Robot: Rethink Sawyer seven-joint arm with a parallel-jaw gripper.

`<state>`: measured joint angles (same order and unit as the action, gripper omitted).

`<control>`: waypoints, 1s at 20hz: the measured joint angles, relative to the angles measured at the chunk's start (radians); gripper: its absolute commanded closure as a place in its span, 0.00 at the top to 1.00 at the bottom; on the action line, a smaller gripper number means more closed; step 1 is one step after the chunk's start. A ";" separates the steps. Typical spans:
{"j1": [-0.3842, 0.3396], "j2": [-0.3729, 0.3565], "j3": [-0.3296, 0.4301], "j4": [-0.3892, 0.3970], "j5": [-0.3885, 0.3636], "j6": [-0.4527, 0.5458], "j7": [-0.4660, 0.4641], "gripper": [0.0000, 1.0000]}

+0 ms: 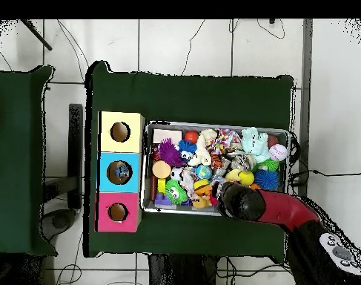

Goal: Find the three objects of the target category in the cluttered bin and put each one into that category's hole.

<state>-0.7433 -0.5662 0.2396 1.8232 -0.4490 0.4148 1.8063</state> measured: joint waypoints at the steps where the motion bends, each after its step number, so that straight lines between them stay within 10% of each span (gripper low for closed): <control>1: 0.002 -0.018 0.000 0.009 0.001 -0.001 0.000 0.00; 20: 0.031 -0.228 0.000 0.026 0.087 0.000 0.000 0.00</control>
<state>-0.7125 -0.7940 0.2393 1.8492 -0.3624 0.4144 1.8065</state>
